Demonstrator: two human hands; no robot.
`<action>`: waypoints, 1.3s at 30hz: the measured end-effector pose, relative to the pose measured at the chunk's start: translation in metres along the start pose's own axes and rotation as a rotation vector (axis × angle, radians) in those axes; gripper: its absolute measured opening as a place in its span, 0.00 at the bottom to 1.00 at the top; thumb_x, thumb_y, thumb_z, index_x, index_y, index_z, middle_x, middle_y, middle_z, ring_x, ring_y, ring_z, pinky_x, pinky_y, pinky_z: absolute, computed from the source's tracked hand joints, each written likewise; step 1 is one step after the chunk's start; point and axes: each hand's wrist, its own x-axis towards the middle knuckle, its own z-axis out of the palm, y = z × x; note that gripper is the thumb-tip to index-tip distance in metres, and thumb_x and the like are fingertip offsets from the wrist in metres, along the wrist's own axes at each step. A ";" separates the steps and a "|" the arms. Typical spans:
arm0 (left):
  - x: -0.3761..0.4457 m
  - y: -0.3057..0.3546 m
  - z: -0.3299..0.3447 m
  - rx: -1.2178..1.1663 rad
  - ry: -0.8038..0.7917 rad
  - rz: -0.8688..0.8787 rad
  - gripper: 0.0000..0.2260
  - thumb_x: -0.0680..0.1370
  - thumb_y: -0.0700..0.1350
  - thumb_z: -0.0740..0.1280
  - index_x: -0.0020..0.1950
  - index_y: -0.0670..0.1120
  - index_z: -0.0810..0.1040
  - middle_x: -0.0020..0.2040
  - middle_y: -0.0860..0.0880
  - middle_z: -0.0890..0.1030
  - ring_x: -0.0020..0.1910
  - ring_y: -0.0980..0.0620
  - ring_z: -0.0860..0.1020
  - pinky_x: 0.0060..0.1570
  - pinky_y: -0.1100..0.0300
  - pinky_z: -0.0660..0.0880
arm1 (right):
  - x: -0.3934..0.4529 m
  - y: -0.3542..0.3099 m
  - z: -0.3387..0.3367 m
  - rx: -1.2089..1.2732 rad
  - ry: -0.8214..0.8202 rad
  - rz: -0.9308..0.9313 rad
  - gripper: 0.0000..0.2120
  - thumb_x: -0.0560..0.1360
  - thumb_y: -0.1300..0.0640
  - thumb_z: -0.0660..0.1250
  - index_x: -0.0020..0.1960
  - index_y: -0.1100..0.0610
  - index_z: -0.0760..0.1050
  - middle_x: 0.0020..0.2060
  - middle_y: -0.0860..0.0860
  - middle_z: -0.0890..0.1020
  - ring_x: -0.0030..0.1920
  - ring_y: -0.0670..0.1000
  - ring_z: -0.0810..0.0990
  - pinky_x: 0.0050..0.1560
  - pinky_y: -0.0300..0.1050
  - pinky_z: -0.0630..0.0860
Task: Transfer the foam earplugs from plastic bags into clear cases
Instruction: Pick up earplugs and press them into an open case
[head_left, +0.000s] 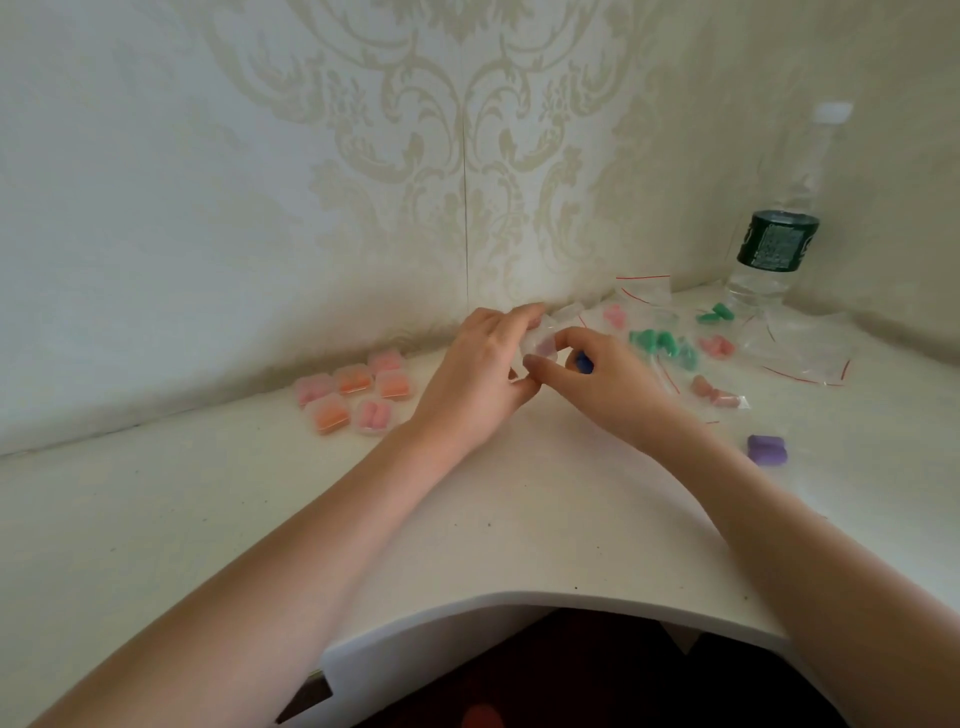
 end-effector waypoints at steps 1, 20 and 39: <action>0.000 -0.001 0.001 -0.020 -0.014 -0.021 0.26 0.70 0.38 0.73 0.67 0.42 0.72 0.55 0.45 0.78 0.51 0.48 0.76 0.44 0.61 0.76 | 0.000 -0.001 0.000 0.009 -0.001 0.009 0.11 0.76 0.44 0.64 0.47 0.51 0.76 0.29 0.46 0.65 0.28 0.45 0.64 0.31 0.38 0.60; 0.007 0.004 -0.011 -1.391 -0.225 -0.787 0.09 0.78 0.39 0.65 0.57 0.39 0.78 0.48 0.47 0.83 0.48 0.53 0.82 0.50 0.63 0.79 | 0.005 0.004 -0.013 0.172 0.036 -0.231 0.13 0.76 0.48 0.66 0.60 0.47 0.78 0.30 0.47 0.61 0.30 0.43 0.61 0.32 0.33 0.61; 0.006 0.004 -0.008 -1.539 -0.169 -0.862 0.10 0.77 0.41 0.65 0.56 0.39 0.78 0.57 0.46 0.82 0.54 0.50 0.81 0.49 0.60 0.80 | -0.002 -0.002 -0.004 -0.032 0.047 -0.298 0.13 0.80 0.47 0.60 0.53 0.58 0.71 0.32 0.52 0.70 0.30 0.43 0.67 0.33 0.32 0.67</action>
